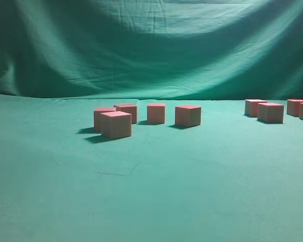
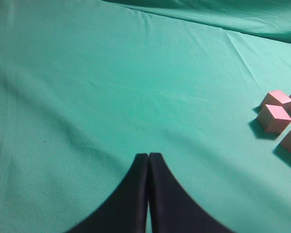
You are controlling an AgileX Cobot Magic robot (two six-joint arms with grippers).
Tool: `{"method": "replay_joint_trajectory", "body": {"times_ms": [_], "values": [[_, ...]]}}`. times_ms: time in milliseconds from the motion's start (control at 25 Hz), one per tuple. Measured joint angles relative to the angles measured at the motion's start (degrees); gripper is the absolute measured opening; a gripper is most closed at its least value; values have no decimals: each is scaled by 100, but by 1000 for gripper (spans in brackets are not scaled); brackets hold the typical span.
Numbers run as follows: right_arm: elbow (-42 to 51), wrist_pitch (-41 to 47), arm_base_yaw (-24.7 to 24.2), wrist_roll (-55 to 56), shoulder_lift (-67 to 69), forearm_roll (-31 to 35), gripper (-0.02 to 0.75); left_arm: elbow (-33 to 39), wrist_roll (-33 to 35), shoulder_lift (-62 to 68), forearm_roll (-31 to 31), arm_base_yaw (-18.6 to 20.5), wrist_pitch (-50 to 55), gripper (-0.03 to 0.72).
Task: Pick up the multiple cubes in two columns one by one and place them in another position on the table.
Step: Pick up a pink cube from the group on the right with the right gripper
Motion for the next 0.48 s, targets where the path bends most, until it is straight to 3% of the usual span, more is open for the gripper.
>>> {"method": "replay_joint_trajectory", "body": {"times_ms": [200, 320, 400, 480], "values": [[555, 24, -948, 115, -855, 117, 662, 0, 0, 0, 0, 0, 0, 0], [1325, 37, -1557, 213, -1218, 128, 662, 0, 0, 0, 0, 0, 0, 0], [1834, 37, -1915, 225, -1358, 128, 600, 0, 0, 0, 0, 0, 0, 0], [2359, 37, -2261, 246, -1418, 128, 609, 0, 0, 0, 0, 0, 0, 0]]}}
